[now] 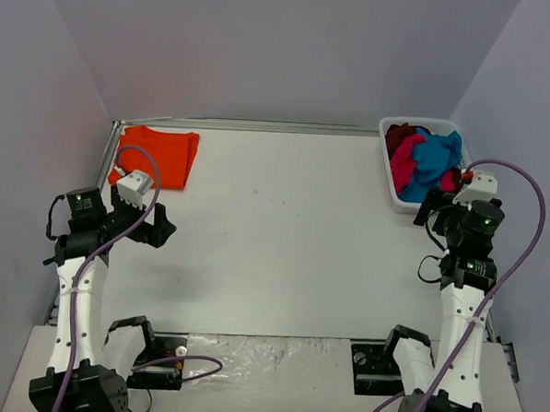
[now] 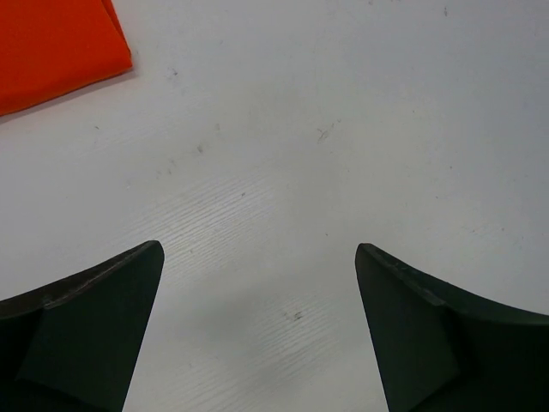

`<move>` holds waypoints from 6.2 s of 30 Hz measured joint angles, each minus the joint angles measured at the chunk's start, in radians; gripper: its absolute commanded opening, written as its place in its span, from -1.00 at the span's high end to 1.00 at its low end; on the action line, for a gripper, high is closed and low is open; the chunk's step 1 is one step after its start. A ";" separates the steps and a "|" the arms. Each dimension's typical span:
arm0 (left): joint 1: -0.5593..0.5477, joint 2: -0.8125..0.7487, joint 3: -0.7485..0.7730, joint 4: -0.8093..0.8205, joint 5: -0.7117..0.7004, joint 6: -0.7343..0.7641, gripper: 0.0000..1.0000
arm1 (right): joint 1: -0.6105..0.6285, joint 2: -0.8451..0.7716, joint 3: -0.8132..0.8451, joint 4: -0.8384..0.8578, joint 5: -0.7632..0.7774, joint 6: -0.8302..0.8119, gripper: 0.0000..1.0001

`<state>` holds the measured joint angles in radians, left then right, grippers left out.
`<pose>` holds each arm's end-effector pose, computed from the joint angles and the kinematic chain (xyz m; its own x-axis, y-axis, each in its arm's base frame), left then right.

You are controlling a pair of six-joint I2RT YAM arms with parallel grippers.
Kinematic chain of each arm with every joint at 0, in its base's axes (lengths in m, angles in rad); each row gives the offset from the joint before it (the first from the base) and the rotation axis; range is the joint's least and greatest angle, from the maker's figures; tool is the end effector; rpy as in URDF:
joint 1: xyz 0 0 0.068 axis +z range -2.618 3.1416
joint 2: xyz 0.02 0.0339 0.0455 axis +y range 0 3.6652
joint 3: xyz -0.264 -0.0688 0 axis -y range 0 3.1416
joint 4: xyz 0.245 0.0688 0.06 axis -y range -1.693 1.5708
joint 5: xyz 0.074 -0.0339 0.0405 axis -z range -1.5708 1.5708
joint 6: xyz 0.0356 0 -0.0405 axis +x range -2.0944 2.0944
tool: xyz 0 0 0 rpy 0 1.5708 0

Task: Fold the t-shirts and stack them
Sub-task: Grab crumpled tshirt from bin with the right arm, then move the tshirt to the center of the board, then flatten out the tshirt

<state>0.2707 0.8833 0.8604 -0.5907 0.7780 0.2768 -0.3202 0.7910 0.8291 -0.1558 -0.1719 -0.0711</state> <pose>0.1801 0.0241 0.3147 -0.4347 0.0814 -0.8969 0.5003 0.8499 -0.1653 0.1777 -0.0525 0.3577 -0.1218 -0.0334 -0.9920 0.1406 0.9888 -0.0505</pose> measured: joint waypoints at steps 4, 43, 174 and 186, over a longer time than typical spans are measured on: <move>0.000 0.006 0.002 -0.012 0.007 0.002 -0.89 | -0.001 0.024 0.006 0.000 -0.069 -0.051 -1.00; 0.006 0.010 0.013 -0.040 0.028 0.031 -0.89 | -0.014 1.035 0.494 0.221 0.068 -0.302 -0.95; -0.943 1.365 0.973 -0.040 0.312 -0.264 -0.52 | 0.105 0.254 0.125 -0.324 -0.512 -0.339 -1.00; -0.938 1.423 1.094 0.102 0.341 -0.414 -0.51 | 0.105 0.260 0.125 -0.322 -0.516 -0.337 -1.00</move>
<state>-0.6674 2.3066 1.9545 -0.4889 1.1194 -0.1375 -0.2157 1.0512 0.9543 -0.4782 -0.6880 -0.4080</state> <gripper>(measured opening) 0.760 0.999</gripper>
